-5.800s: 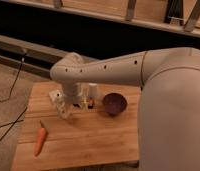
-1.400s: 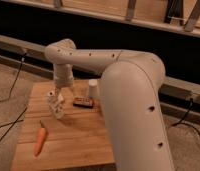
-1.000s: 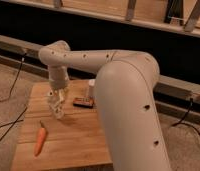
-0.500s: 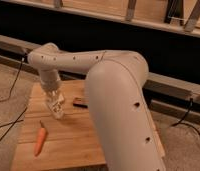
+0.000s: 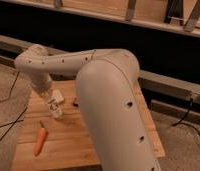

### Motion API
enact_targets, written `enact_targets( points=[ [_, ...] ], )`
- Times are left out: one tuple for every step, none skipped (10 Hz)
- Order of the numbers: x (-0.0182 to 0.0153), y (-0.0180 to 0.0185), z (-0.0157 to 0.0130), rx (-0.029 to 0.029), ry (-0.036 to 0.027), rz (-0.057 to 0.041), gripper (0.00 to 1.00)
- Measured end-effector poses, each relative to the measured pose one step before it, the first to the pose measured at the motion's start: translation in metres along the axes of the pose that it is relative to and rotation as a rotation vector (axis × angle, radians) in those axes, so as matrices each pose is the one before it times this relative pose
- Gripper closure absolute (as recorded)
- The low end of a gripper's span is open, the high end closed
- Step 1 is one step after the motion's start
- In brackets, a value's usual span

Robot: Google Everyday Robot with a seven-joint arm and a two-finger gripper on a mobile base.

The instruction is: Knock the bottle over

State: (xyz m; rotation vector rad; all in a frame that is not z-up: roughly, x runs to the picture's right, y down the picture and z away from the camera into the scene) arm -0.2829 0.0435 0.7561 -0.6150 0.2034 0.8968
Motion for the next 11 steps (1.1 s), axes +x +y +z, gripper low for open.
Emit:
enact_targets(
  points=[
    [-0.00619, 0.00896, -0.00009, 0.01454, -0.01701, -0.04419, 1.00],
    [-0.00464, 0.00456, 0.00160, 0.01159, -0.01306, -0.03435, 1.00],
    [-0.00642, 0.00400, 0.00306, 0.01226, -0.01813, -0.04144, 1.00],
    [-0.00440, 0.00188, 0.00389, 0.00783, -0.01048, -0.02792, 1.00],
    [-0.00571, -0.00059, 0.00493, 0.01401, -0.01387, -0.03354, 1.00],
    [-0.00115, -0.00114, 0.00136, 0.00486, -0.00348, -0.00777, 1.00],
    [0.00002, -0.00185, 0.00082, 0.00472, -0.00147, -0.00276, 1.00],
    [0.00234, -0.00338, 0.00036, 0.00641, 0.00083, 0.00141, 1.00],
    [0.00288, -0.00265, 0.00008, 0.00508, 0.00382, 0.00571, 0.98],
    [0.00250, -0.00178, -0.00048, 0.00328, 0.00397, 0.00607, 0.95],
    [0.00018, -0.00023, 0.00020, 0.00037, 0.00045, 0.00092, 0.94]
  ],
)
